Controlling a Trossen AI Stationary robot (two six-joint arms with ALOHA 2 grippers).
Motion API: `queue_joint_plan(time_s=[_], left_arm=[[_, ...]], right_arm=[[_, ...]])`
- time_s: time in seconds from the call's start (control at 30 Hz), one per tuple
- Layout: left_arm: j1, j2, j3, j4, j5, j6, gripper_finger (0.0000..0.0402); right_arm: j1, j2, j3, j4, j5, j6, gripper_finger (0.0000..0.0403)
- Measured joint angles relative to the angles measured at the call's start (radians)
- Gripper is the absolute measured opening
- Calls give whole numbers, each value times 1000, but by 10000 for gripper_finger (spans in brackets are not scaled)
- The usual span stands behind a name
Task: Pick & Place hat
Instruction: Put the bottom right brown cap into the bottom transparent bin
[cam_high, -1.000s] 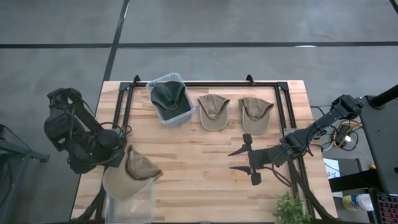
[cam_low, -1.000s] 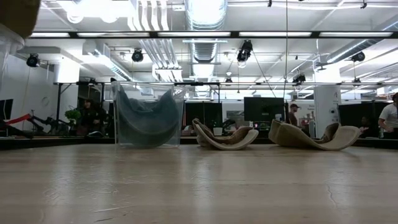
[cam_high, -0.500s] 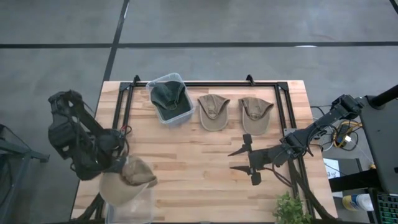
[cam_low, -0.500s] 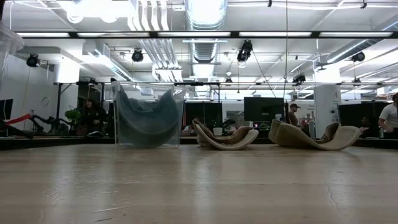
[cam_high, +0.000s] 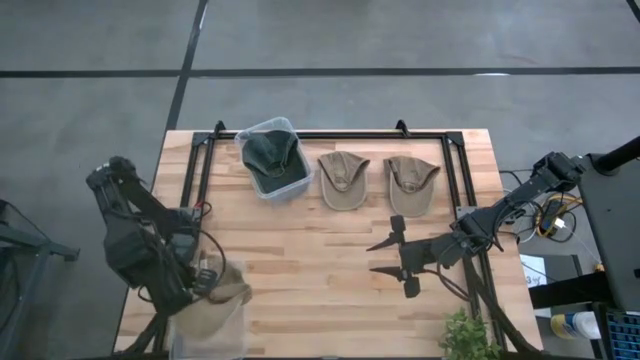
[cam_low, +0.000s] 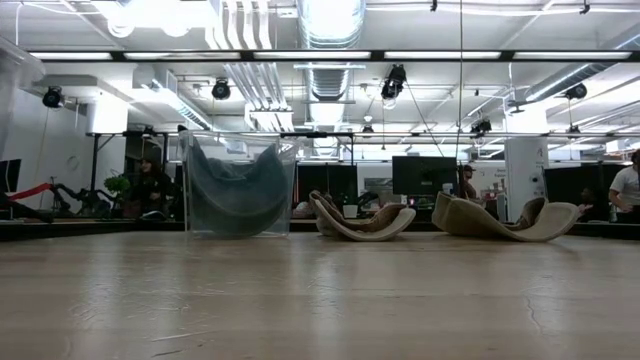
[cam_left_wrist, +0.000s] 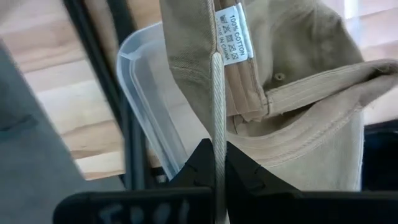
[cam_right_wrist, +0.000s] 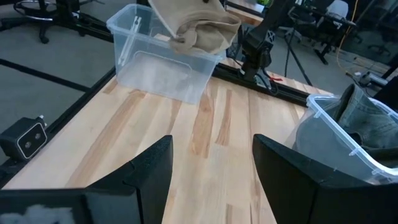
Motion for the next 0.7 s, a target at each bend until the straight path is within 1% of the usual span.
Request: queue_joint_plan(time_s=[0.13,0.53,0.7], left_arm=[[8,40,1,7,14,-5,7],[13,106,-26,3,45,-10,7],[15,134,-33,3,49,34,8]], right_arm=[[0,0,0,-7,-1,2,215],[0,0,-1,-29,-3,28,215],[0,0,-1,-29,-2,23,215]])
